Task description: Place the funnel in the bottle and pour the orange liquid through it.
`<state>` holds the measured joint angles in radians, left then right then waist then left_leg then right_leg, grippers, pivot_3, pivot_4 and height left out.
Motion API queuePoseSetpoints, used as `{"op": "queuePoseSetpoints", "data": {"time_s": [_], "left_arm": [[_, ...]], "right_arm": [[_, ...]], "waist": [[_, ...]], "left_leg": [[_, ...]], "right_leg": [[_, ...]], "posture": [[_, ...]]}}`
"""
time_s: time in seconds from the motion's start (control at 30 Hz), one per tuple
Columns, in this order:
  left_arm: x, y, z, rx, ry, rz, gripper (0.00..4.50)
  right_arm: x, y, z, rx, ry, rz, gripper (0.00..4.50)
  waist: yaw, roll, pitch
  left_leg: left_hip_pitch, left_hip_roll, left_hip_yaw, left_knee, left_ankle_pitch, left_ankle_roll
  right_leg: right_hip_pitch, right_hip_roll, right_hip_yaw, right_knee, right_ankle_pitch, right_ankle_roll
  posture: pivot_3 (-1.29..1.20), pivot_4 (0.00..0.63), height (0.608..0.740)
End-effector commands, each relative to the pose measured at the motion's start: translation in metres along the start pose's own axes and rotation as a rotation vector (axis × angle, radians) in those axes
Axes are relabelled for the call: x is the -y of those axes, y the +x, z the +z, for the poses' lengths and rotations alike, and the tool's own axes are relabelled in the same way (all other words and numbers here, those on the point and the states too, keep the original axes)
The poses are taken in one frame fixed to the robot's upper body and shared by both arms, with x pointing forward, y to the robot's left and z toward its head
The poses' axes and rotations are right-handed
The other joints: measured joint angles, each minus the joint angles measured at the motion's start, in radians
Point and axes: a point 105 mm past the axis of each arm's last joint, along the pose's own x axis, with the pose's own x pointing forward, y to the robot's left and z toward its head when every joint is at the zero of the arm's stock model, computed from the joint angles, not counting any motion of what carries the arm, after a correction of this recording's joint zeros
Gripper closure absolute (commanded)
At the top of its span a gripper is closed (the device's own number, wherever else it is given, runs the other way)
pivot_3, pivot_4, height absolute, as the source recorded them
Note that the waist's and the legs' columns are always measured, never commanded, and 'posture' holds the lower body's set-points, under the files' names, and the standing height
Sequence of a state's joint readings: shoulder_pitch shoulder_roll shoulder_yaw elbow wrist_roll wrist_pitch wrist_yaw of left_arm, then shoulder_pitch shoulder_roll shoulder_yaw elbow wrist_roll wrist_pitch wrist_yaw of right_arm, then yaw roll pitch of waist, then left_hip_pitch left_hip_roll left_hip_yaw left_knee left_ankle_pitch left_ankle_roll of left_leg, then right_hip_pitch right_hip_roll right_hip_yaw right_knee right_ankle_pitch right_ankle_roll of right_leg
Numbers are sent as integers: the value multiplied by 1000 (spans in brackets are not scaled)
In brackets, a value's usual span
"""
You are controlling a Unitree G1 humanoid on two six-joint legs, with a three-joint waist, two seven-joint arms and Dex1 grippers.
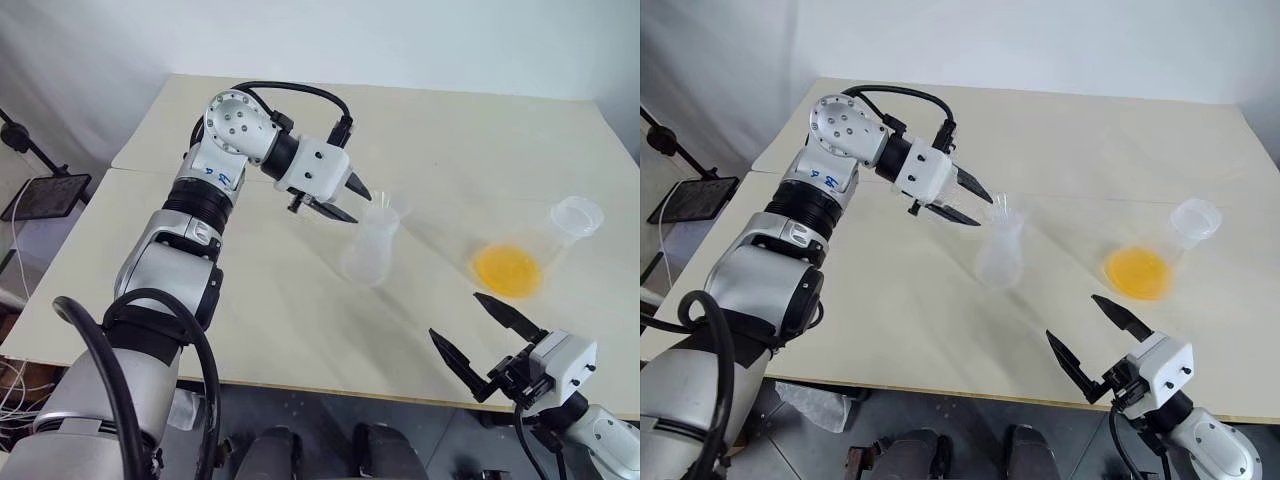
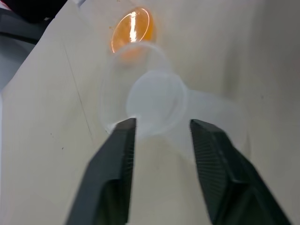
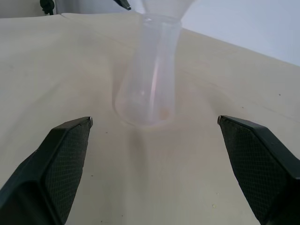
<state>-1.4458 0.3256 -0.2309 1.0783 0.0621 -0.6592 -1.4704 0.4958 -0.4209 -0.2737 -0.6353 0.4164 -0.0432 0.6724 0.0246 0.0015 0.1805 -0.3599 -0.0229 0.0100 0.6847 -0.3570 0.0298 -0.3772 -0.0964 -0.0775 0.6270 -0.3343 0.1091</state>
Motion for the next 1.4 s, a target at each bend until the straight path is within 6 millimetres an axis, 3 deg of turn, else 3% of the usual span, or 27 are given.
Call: {"op": "queuePoseSetpoints", "data": {"time_s": [0.03, 0.17, 0.2, 0.3, 0.57, 0.73, 0.87, 1.0, 1.27, 1.4], "left_arm": [[-15, -14, 15, 67, 16, 57, 1389], [-15, -29, 20, 163, -37, 104, 124], [-15, -39, 20, 217, -90, 145, 24], [-11, -63, 16, 358, -226, 249, 24], [76, -115, -47, 253, -528, 506, 24], [113, -108, -42, 267, -608, 561, 24], [126, -90, -28, 296, -639, 569, 24], [126, -83, -19, 313, -650, 579, 24], [134, -65, -2, 364, -695, 589, 24], [137, -57, 3, 373, -711, 588, 24]], "right_arm": [[-1, 0, 4, 20, -7, -7, 0], [-1, -1, 3, 18, -10, -10, 0], [1, -1, 3, 17, -12, -16, 0], [6, -5, 4, 14, -17, -41, 0], [34, -46, 4, -35, 4, -250, 0], [52, -72, 4, -58, -10, -389, 0], [61, -85, -5, -98, -3, -441, 0], [69, -74, 0, -52, 14, -454, 0], [109, -14, 29, -3, 94, -465, 0], [118, 1, 33, -50, 113, -471, 0]], "waist": [[0, 0, 0], [0, 0, 0], [-1, 0, 0], [-6, 0, 0], [-25, 2, -1], [-9, 1, -1], [0, 1, -1], [-4, 1, -1], [-26, 4, -3], [-19, 4, -3]], "left_leg": [[0, 0, 0, 0, 0, 0], [0, 0, 0, 0, 0, 0], [0, 0, 0, 0, 0, 0], [0, 1, 0, 0, 0, 0], [2, 2, -1, 0, 0, -1], [2, 1, -5, 0, 0, -1], [2, 0, -5, 0, 0, -1], [2, 0, -4, 0, 0, -1], [5, 3, -2, -1, 0, -2], [4, 2, -2, -1, 0, -2]], "right_leg": [[0, 0, 0, 0, 0, 0], [0, 0, 0, 0, 0, 0], [0, 0, 0, 0, 0, 0], [0, 0, 0, 1, 0, 0], [0, -3, 5, 3, 0, 0], [1, -7, 11, 2, 0, 0], [2, -7, 15, 2, 0, 0], [2, -6, 16, 1, 0, 0], [2, -4, 19, 2, 0, 0], [2, -4, 19, 2, 0, 0]], "posture": [[0, 150, 740], [0, 150, 740], [0, 150, 740], [0, 150, 740], [0, 150, 740], [0, 150, 740], [0, 150, 740], [0, 150, 740], [0, 150, 740], [0, 150, 740]]}}
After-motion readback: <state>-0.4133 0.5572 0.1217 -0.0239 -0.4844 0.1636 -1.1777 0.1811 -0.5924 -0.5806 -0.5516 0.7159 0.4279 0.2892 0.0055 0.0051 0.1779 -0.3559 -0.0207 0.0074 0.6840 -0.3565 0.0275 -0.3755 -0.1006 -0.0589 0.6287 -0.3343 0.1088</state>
